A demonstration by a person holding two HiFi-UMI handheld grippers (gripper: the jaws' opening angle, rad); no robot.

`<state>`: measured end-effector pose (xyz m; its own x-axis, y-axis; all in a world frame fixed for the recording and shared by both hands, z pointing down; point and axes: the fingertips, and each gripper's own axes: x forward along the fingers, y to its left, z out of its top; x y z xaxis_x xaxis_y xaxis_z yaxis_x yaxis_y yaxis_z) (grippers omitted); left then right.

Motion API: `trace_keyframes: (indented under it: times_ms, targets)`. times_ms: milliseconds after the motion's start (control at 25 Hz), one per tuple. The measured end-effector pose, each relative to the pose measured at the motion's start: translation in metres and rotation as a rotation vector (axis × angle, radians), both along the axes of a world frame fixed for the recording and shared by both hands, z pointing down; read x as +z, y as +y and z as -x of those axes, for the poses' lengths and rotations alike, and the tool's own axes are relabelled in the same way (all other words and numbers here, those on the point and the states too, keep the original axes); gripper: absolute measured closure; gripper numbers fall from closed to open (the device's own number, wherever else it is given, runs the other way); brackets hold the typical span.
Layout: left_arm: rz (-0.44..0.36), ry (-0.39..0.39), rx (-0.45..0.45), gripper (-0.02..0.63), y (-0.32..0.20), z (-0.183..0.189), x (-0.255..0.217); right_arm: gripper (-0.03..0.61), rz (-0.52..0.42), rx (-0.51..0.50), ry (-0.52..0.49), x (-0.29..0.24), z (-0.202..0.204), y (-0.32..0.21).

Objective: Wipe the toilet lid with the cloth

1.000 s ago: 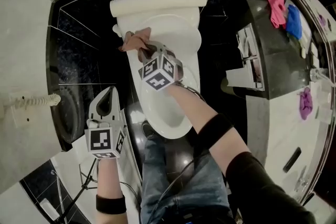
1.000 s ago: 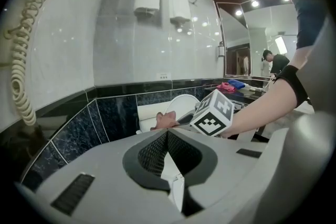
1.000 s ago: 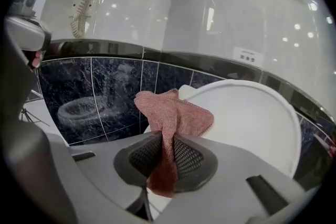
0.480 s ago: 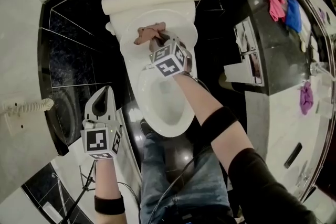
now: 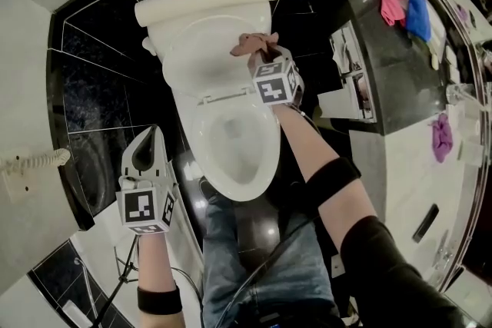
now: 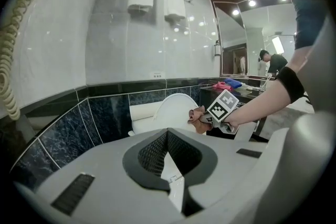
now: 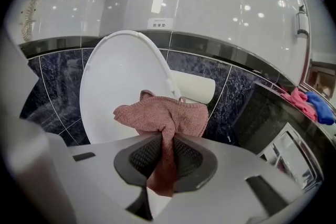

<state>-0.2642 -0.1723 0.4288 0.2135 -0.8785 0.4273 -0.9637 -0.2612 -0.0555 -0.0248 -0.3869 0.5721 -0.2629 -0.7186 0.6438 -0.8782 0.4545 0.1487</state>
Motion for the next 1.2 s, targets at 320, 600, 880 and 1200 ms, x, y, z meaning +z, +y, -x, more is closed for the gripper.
trace_keyframes:
  times_ms: [320,600,880,1200]
  targets:
    - [-0.001,-0.003,-0.032,0.612,0.006,0.020,0.005,0.499,-0.023,-0.388,-0.105,0.000,0.165,0.076]
    - [0.002,-0.024,-0.059,0.612,0.012,0.050,0.011,0.499,0.067,-0.493,-0.075,0.048,0.264,0.084]
    - [0.009,-0.018,-0.063,0.612,0.008,0.049,0.019,0.500,0.046,-0.365,-0.042,0.061,0.186,0.045]
    - [0.004,-0.014,-0.024,0.612,0.000,0.012,0.018,0.502,0.049,-0.136,0.042,0.060,0.029,0.014]
